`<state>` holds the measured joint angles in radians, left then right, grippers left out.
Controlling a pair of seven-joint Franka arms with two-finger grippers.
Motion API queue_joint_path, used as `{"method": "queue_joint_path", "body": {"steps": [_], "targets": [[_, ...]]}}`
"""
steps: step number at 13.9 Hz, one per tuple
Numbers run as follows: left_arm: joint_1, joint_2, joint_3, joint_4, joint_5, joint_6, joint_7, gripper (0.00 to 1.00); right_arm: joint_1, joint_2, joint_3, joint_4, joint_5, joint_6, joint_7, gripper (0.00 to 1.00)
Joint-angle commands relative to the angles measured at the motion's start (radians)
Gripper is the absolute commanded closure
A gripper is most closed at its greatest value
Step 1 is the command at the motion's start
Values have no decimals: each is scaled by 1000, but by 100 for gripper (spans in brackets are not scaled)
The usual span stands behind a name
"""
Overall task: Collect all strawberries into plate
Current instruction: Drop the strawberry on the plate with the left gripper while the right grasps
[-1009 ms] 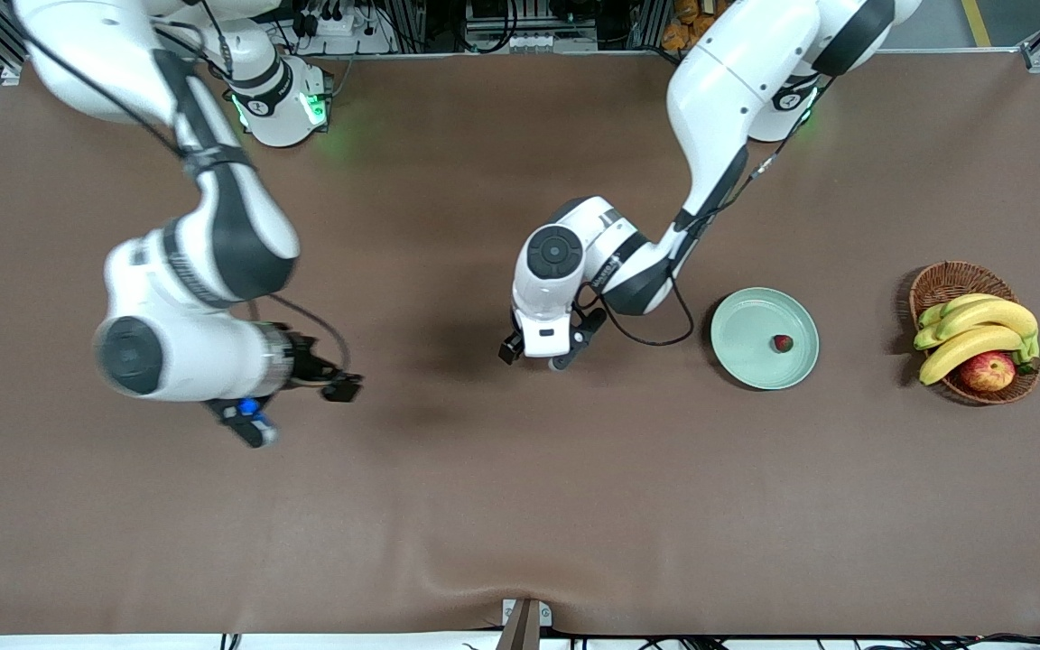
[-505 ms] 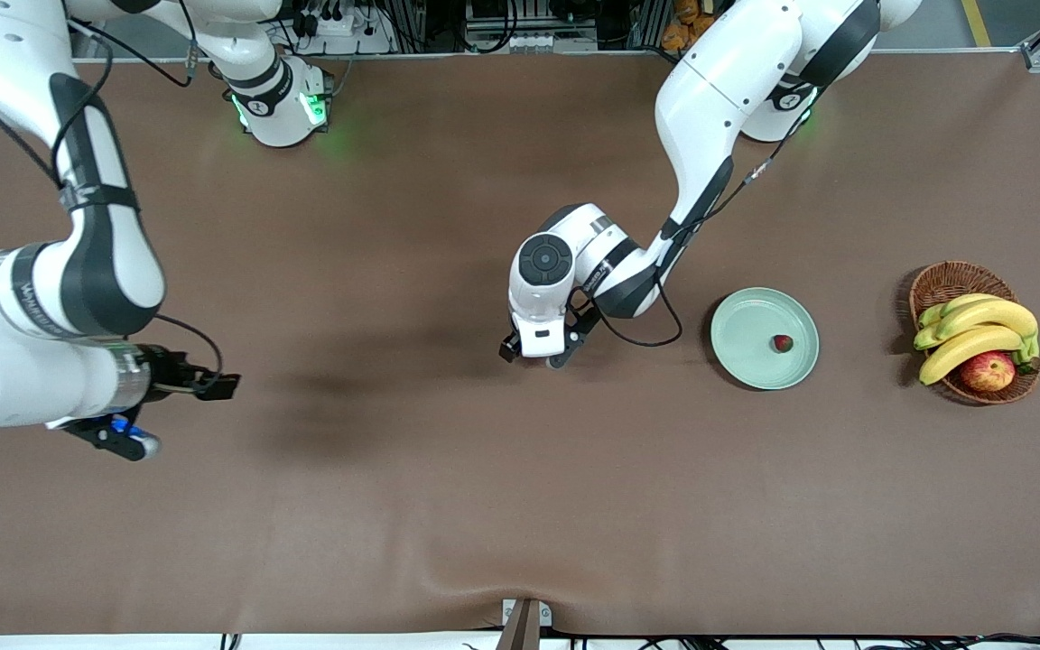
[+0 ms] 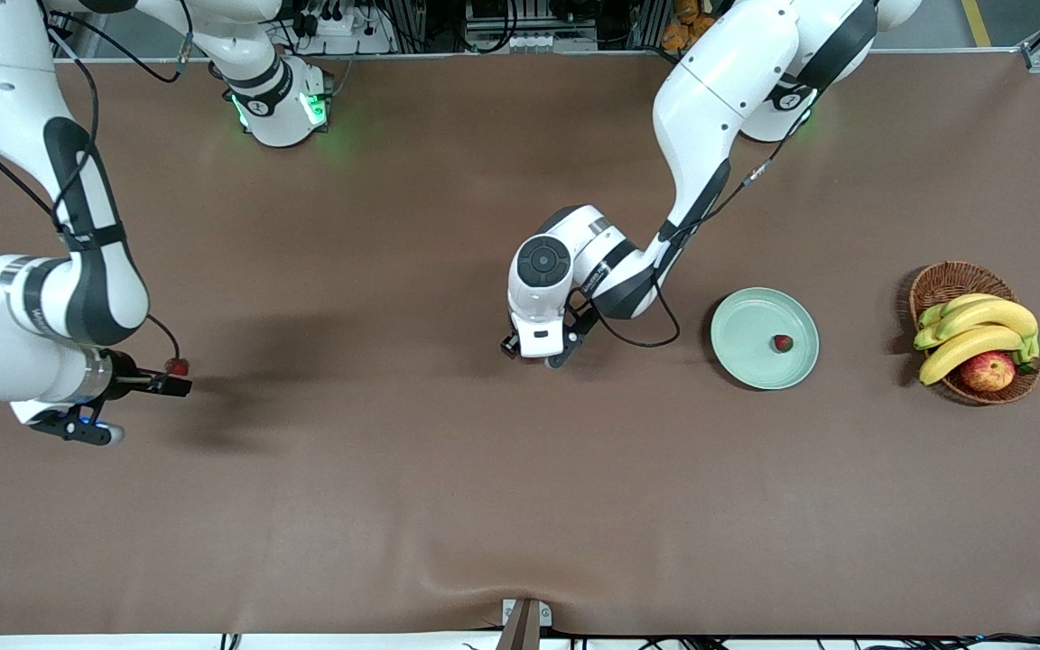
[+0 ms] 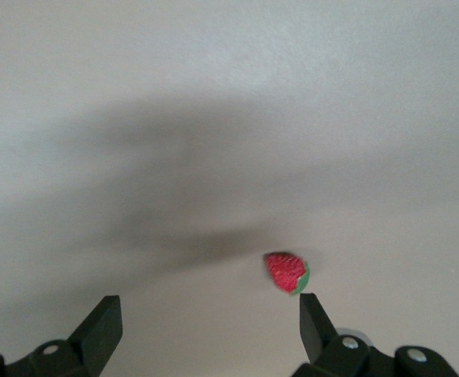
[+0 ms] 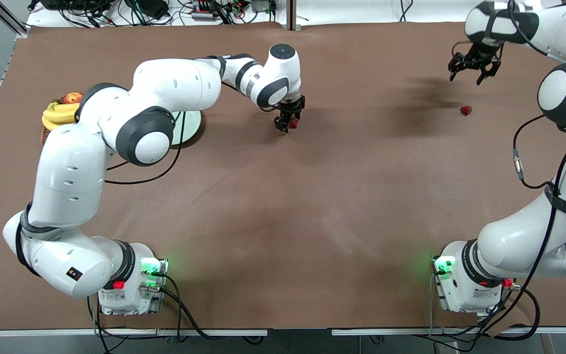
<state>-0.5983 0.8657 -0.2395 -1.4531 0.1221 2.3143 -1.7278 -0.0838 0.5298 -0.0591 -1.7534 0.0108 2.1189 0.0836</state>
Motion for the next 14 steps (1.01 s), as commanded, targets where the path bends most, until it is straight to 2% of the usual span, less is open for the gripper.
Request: {"method": "queue_joint_path", "body": {"steps": [1,2,5,7,10,11,13,14], "targets": [[-17,15,14,28,5,7,5,91,-7,-44,1,-103,-32,71,-8,0],[-15,15,14,28,7,7,16,100,-11,-34,-4,-109,-32,81,-8,0],[0,-17,16,27,7,4,24,100,-16,-22,-19,-139,-40,101,-16,0],[56,-68,17,19,8,-10,21,100,-17,-21,-31,-149,-40,105,-19,0],[161,-151,17,7,10,-130,39,100,-21,-10,-36,-150,-46,124,-37,9],[199,-190,17,-25,10,-160,65,100,-28,-10,-44,-149,-46,127,-59,17],[276,-311,14,-152,10,-159,125,100,-28,1,-50,-150,-46,136,-82,32],[310,-368,9,-217,10,-158,152,100,-30,9,-50,-150,-46,145,-82,33]]}}
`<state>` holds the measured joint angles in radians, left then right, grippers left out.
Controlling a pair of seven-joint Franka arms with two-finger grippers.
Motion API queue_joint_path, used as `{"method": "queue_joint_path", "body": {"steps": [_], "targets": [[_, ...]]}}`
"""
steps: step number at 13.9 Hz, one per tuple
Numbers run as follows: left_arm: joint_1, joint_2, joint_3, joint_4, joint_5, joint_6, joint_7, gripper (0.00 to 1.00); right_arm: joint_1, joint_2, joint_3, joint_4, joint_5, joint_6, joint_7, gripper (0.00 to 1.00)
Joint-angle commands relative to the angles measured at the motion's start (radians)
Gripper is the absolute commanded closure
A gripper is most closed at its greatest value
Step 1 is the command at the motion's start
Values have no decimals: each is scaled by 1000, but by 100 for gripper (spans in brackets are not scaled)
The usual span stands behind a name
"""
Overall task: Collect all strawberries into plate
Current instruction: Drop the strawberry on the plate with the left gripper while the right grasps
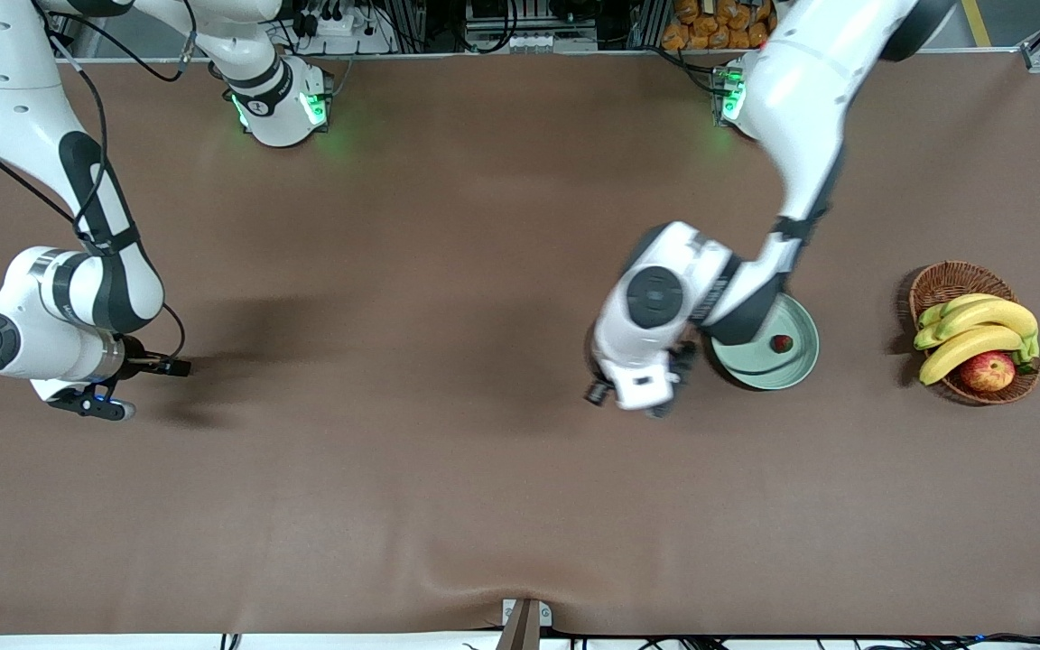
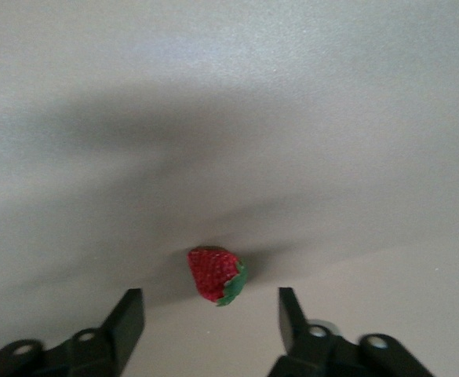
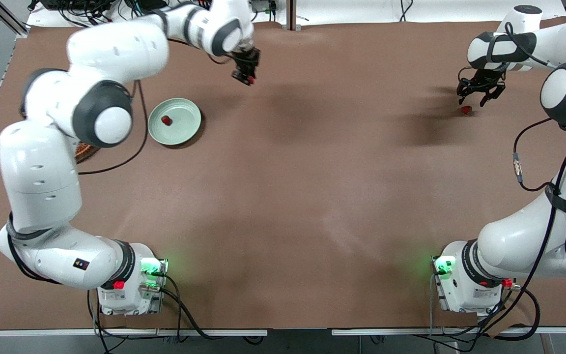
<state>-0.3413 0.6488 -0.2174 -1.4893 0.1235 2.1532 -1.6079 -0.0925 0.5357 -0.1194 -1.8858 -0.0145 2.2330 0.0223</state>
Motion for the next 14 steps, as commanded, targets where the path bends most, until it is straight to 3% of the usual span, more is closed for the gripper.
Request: {"method": "queue_joint_path", "body": {"steps": [1,5,6,8,9,14], "targets": [[83,-199,-17,-243,8,10,64,100,-19,12,11,-18,-21,42,-21,33],[171,-319,-17,-448,8,59,234,100,-18,24,12,-48,-19,89,-19,36],[195,-324,-17,-466,7,59,285,100,-12,24,11,-65,-19,114,-21,45],[244,-310,-17,-485,7,59,400,100,-10,21,12,-65,-19,111,-21,88],[270,-298,-17,-491,7,59,464,100,-7,17,12,-62,-19,103,-19,100],[331,-219,-16,-537,7,57,759,100,19,0,14,101,-5,-165,8,100]]}}
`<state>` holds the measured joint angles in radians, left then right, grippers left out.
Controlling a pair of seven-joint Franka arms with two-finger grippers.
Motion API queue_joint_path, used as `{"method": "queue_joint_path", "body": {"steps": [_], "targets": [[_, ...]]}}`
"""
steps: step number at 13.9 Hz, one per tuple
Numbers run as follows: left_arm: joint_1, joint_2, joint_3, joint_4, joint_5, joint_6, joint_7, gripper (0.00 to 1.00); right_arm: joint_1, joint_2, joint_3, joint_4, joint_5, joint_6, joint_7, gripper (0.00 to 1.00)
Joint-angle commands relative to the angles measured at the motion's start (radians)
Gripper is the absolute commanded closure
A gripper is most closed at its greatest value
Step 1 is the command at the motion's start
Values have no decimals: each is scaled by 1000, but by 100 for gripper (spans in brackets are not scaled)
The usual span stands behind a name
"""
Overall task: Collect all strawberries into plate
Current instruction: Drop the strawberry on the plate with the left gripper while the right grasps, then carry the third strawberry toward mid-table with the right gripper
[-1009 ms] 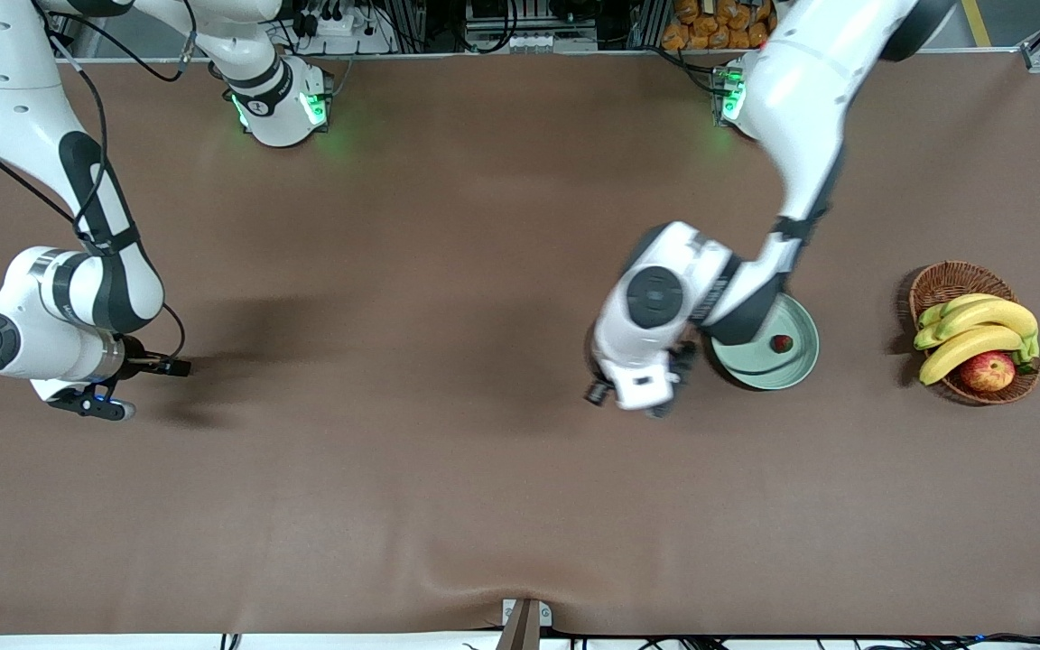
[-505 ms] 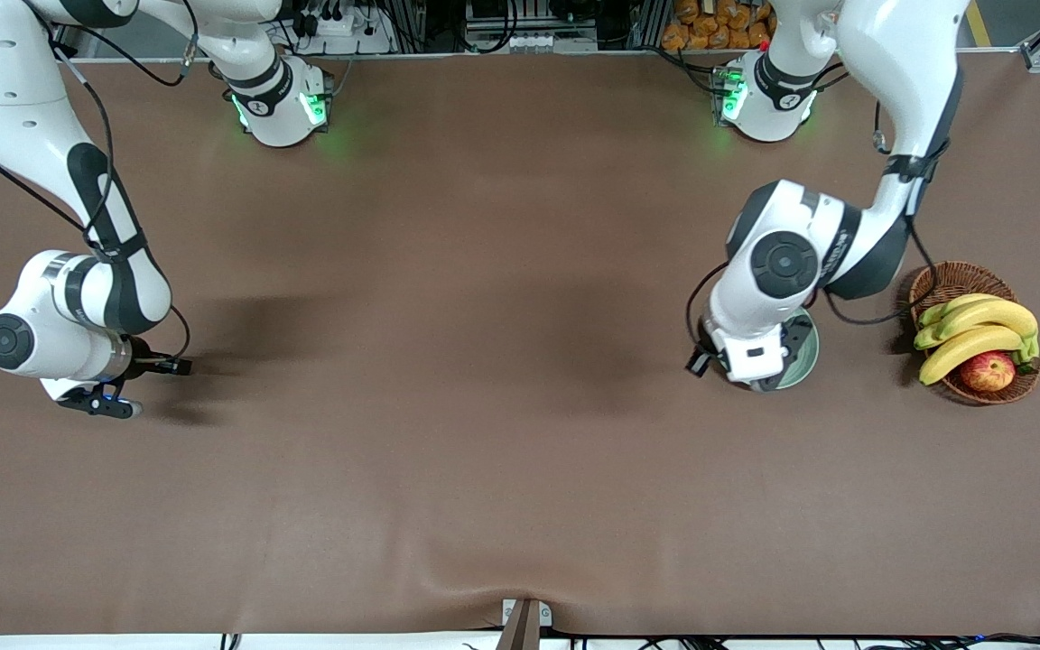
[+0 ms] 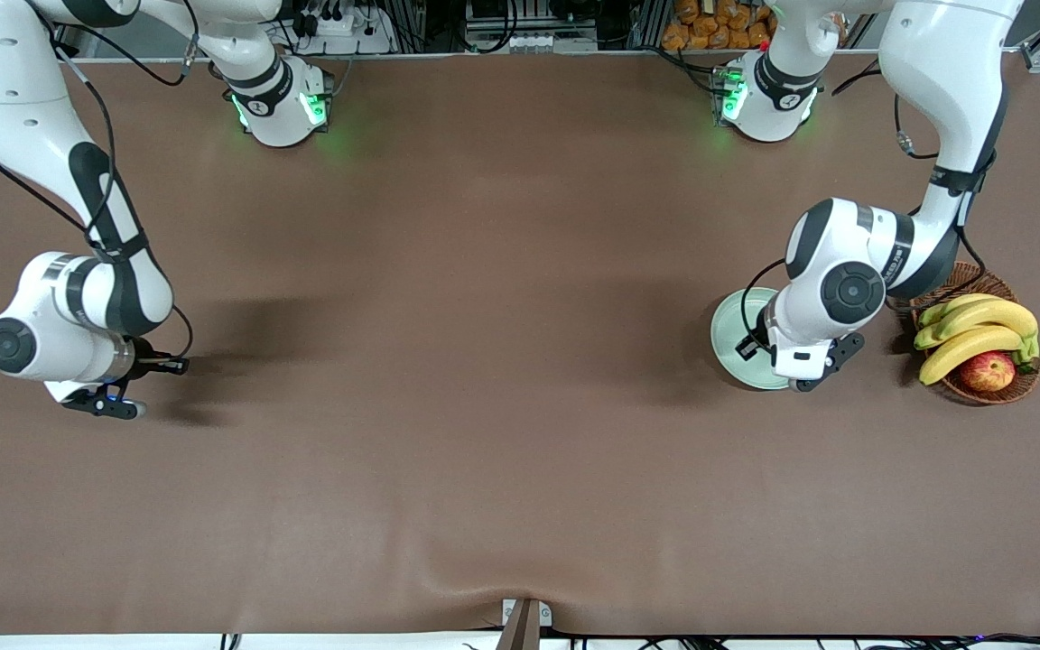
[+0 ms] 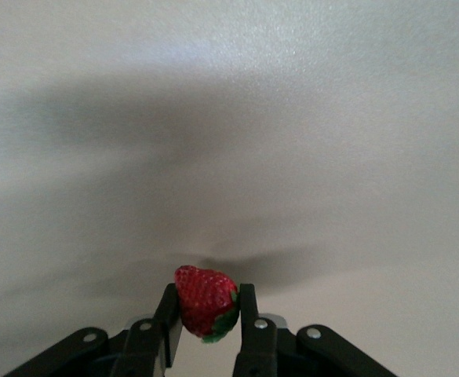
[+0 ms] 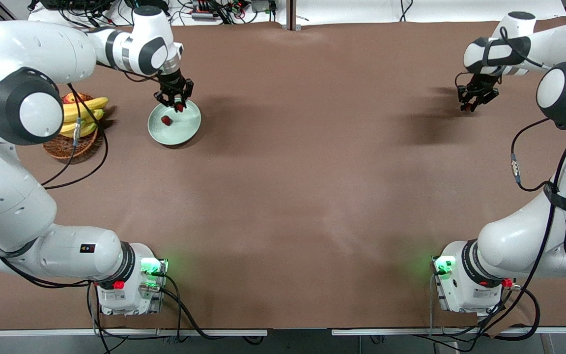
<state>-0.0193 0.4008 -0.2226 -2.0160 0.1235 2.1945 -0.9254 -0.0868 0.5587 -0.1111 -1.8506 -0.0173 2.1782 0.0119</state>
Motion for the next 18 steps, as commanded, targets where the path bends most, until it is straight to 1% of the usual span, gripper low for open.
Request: {"method": "queue_joint_path", "body": {"steps": [1,3,4,5,6,7,10,12,14,15,17,18], "targets": [[9,42,-11,-10,7,16,106,100,25,-29,7,95,-1,-156,43,100],[10,73,-9,-7,7,18,148,100,68,-31,13,142,13,-227,133,100],[10,85,-8,-1,7,18,149,77,94,-31,13,163,46,-253,172,100],[10,87,-8,2,7,18,149,18,120,-31,11,191,90,-285,206,100],[9,85,-8,5,7,18,149,0,142,-31,11,214,130,-314,239,100],[9,78,-8,8,7,16,148,0,166,-31,13,237,160,-337,287,100],[9,30,-8,19,7,8,148,0,249,-31,13,284,204,-382,451,100],[4,-3,-12,23,7,8,149,0,295,-31,22,320,258,-402,549,100],[-7,-26,-17,31,8,8,148,0,343,-31,30,341,286,-402,646,100],[-5,-33,-35,43,8,8,146,0,370,-31,36,349,287,-397,696,100],[-7,-37,-46,72,7,8,145,0,412,-22,66,370,299,-382,825,100],[-5,-39,-60,85,7,8,142,0,427,-19,77,379,325,-373,879,100]]}}
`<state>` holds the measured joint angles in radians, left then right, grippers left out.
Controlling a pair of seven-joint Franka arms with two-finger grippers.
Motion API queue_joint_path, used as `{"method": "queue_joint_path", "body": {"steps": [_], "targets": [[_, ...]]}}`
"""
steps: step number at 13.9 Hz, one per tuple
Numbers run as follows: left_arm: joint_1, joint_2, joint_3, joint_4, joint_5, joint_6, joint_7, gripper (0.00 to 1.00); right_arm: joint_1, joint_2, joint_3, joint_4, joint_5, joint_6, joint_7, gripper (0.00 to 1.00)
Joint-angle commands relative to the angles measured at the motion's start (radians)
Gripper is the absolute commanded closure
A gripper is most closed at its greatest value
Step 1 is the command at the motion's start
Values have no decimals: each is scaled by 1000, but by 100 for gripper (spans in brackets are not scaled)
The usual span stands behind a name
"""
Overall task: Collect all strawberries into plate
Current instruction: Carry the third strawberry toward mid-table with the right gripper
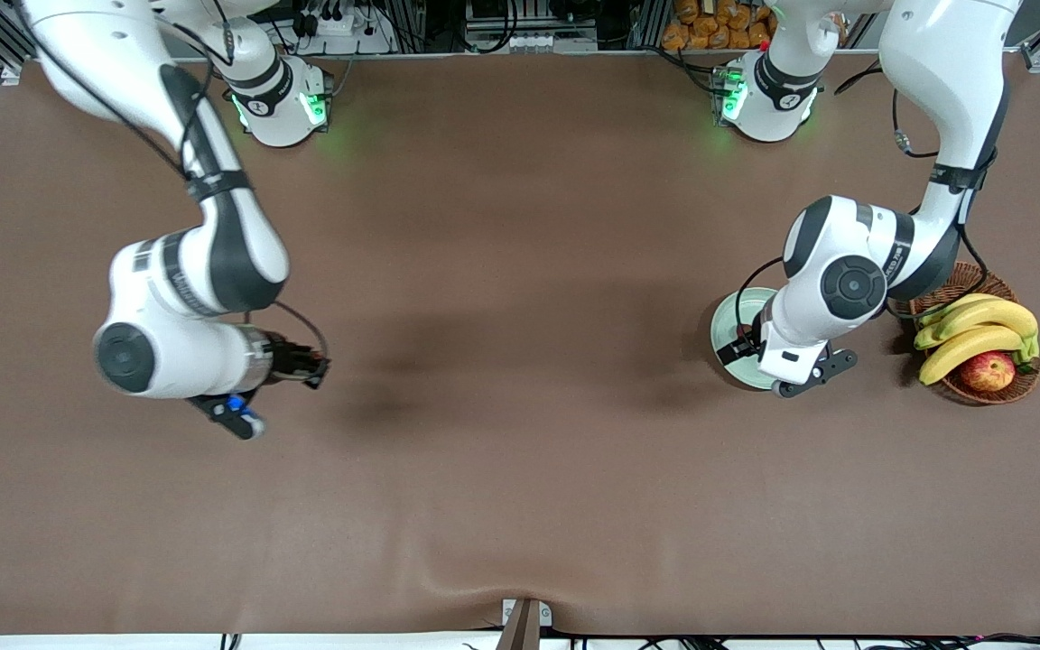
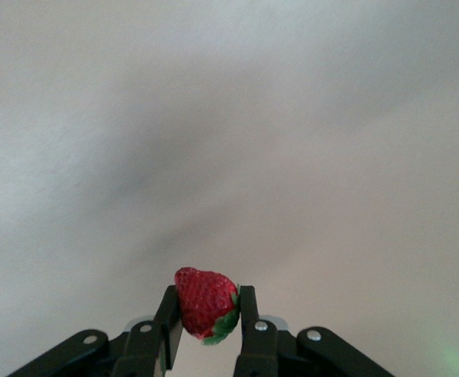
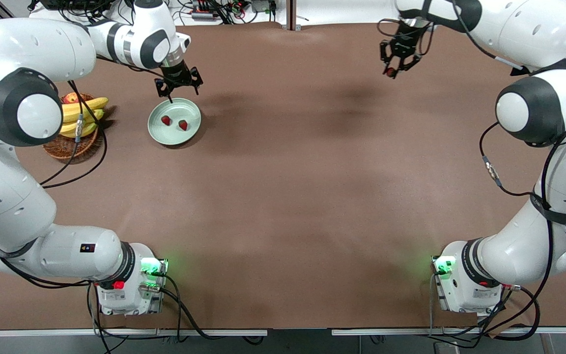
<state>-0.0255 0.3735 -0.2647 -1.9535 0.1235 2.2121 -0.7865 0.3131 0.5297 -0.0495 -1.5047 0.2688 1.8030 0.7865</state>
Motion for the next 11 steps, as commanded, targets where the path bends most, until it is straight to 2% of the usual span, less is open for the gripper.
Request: {"method": "queue_joint_path", "body": {"steps": [1,4,11], "targets": [[-1,-10,-22,33,7,-9,-3,0,41,12,20,34,64,22,134,100],[-1,-36,-30,41,8,-12,1,0,128,29,25,34,98,123,256,100],[-5,-38,-45,74,7,-17,-8,0,339,173,25,29,93,453,513,100]]}}
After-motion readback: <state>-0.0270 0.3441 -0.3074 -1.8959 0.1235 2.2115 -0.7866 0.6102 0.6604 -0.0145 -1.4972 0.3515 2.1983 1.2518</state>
